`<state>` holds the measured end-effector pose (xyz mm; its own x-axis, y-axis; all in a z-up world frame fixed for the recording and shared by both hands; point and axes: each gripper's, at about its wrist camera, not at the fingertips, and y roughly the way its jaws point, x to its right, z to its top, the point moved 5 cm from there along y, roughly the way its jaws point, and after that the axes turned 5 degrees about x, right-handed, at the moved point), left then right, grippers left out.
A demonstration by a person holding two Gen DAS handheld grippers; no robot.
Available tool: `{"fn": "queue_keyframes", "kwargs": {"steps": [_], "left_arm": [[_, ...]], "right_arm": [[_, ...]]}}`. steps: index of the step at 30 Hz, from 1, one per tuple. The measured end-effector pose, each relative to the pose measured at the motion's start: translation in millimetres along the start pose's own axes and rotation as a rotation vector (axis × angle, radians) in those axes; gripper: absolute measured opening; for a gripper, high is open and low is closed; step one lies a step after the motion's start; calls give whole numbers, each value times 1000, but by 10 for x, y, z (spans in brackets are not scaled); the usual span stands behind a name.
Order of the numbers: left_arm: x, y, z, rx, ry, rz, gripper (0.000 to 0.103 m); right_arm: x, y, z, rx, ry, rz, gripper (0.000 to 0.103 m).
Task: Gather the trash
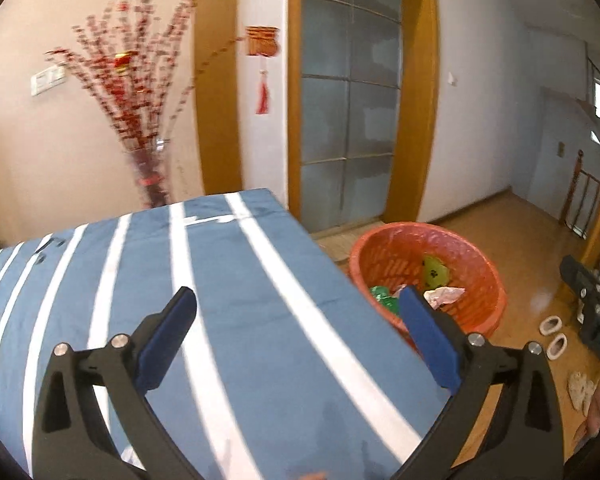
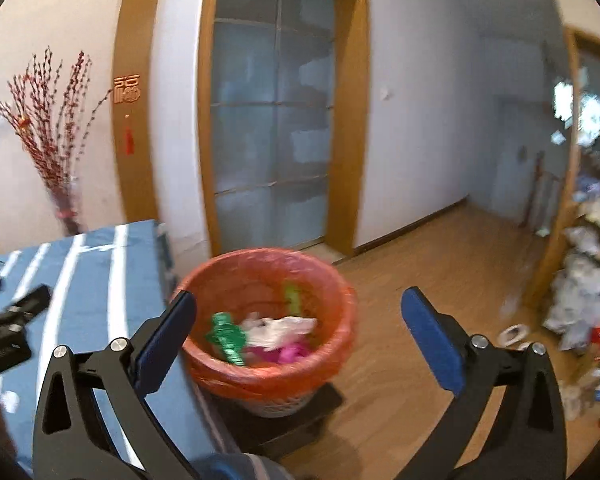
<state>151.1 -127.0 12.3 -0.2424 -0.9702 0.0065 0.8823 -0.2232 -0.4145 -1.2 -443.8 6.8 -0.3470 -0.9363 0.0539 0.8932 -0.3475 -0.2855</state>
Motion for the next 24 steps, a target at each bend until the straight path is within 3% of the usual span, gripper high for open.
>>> {"fn": "queue_keyframes", "kwargs": {"steps": [9, 24], "left_arm": [[-298, -500, -294, 43, -39, 119, 99], [-473, -805, -610, 28, -77, 161, 99]], "right_arm": [[-172, -288, -208, -55, 18, 125, 101], [-329, -461, -400, -96, -11, 148, 101]]}}
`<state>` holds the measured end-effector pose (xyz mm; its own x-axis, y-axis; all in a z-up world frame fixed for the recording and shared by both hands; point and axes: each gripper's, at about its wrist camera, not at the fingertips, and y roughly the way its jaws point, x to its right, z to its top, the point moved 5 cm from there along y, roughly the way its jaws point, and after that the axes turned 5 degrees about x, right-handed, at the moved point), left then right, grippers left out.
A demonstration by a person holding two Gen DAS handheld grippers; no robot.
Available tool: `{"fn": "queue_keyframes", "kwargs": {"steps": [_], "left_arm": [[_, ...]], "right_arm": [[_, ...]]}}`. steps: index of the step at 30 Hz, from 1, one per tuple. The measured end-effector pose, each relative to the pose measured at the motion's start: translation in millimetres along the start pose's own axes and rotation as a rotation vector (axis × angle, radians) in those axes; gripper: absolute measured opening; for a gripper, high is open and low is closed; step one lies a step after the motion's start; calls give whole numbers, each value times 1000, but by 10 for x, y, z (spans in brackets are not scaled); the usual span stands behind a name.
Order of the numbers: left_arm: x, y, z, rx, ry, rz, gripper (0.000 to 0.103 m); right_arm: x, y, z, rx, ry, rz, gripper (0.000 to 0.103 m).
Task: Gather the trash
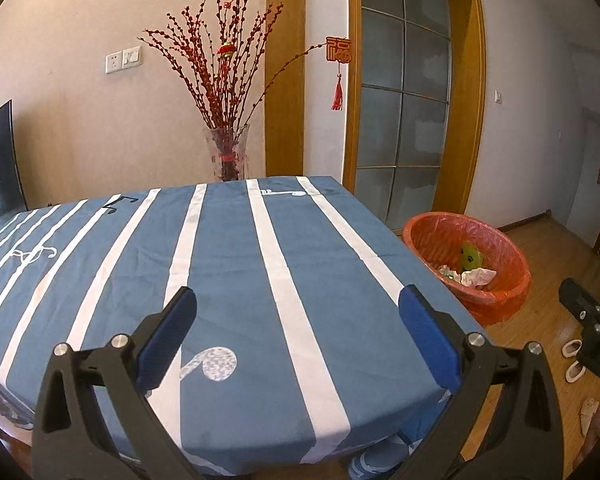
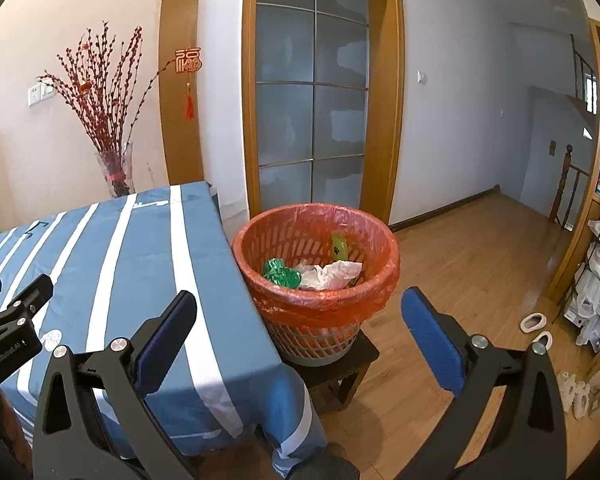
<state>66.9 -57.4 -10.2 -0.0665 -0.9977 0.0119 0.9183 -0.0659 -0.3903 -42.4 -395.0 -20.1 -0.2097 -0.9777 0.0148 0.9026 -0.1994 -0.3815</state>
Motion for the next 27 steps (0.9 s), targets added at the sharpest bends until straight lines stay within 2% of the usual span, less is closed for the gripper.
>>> {"fn": "queue_keyframes", "kwargs": {"steps": [15, 27], "left_arm": [[65, -44, -129, -23, 9, -13, 99], [80, -23, -182, -41, 7, -18, 99]], "right_arm": [[73, -1, -202, -42, -7, -10, 101], [70, -1, -240, -60, -4, -5, 101]]}}
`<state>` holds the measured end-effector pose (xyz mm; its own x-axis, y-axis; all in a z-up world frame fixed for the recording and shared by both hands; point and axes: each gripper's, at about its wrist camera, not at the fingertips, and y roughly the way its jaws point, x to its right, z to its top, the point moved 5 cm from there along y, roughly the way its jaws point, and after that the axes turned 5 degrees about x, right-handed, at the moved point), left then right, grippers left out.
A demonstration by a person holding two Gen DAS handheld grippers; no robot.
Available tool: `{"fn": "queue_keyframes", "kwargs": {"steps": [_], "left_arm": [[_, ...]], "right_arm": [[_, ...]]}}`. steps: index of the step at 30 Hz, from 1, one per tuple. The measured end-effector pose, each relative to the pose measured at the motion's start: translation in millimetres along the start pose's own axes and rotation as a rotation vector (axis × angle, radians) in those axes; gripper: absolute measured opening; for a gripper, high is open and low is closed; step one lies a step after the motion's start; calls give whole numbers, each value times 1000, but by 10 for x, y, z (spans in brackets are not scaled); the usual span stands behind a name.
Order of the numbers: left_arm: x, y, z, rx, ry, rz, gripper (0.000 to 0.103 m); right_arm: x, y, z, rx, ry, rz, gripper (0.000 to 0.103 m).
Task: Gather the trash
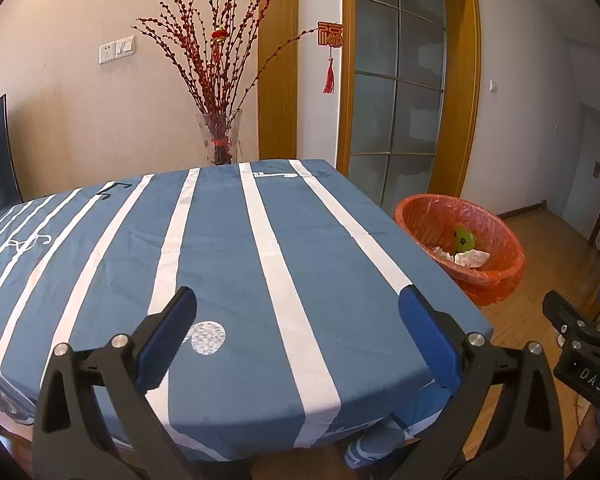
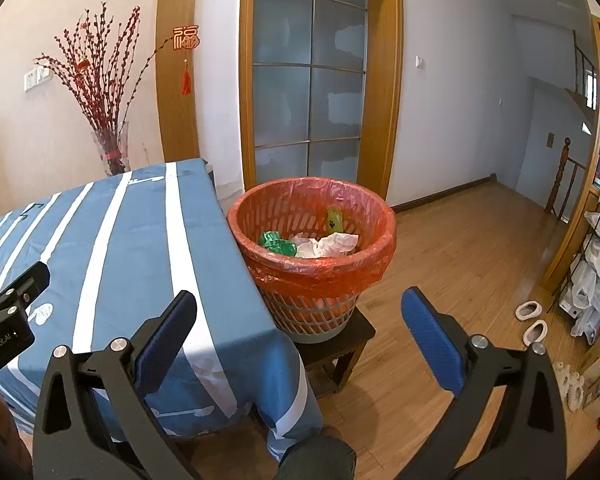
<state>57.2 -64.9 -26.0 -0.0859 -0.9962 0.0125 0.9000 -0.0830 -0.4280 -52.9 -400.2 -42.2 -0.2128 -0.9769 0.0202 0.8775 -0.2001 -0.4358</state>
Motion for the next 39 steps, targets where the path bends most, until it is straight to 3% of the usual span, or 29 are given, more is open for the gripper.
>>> {"fn": "queue_keyframes", "kwargs": {"steps": [39], "left_arm": [[17, -8, -11, -1, -2, -1, 99]], "right_arm": [[-11, 22, -54, -14, -5, 12, 101]]}}
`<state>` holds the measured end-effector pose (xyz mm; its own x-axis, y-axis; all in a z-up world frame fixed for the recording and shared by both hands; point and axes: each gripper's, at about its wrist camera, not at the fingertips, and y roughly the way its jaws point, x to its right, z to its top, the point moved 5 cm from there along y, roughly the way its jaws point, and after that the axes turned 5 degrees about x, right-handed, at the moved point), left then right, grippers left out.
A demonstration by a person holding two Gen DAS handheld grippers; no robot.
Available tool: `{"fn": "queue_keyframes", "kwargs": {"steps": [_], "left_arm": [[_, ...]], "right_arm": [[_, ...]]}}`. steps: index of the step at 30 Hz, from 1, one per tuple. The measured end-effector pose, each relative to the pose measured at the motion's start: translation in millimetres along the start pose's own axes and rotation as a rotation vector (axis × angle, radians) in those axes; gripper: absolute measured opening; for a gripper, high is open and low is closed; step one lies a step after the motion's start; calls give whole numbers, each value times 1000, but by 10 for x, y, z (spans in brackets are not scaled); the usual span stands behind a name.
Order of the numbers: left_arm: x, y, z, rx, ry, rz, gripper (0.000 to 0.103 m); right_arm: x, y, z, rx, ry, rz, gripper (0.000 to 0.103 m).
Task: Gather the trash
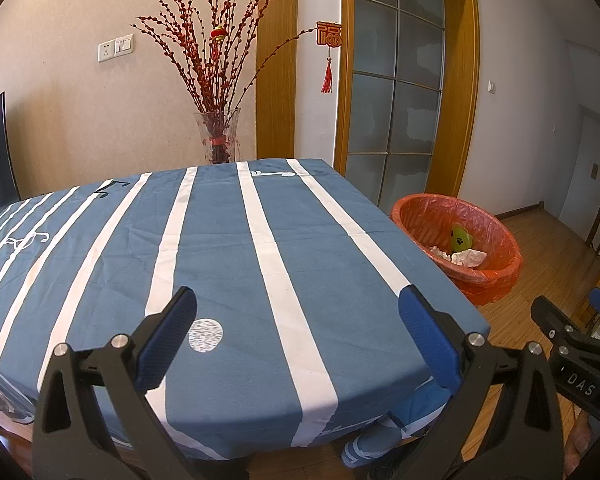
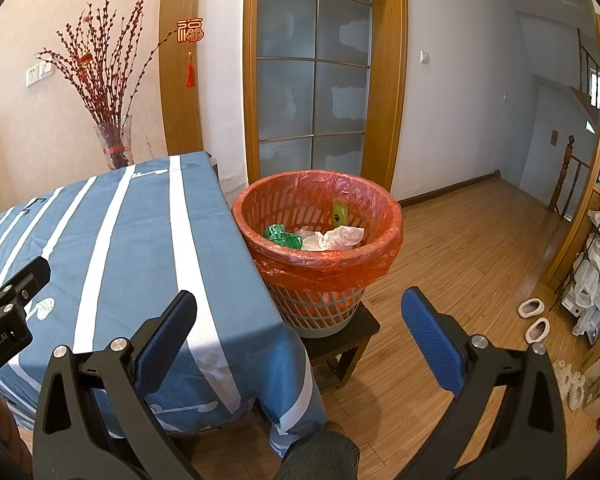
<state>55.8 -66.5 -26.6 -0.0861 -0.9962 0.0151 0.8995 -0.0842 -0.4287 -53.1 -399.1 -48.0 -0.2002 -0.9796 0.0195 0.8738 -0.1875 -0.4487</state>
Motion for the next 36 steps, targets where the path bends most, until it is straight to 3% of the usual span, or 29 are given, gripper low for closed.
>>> {"fn": "queue_keyframes", "kwargs": {"steps": [36], "left_arm": [[23, 0, -43, -5, 0, -2, 99]], "right_arm": [[-27, 2, -53, -9, 4, 5, 101]]}}
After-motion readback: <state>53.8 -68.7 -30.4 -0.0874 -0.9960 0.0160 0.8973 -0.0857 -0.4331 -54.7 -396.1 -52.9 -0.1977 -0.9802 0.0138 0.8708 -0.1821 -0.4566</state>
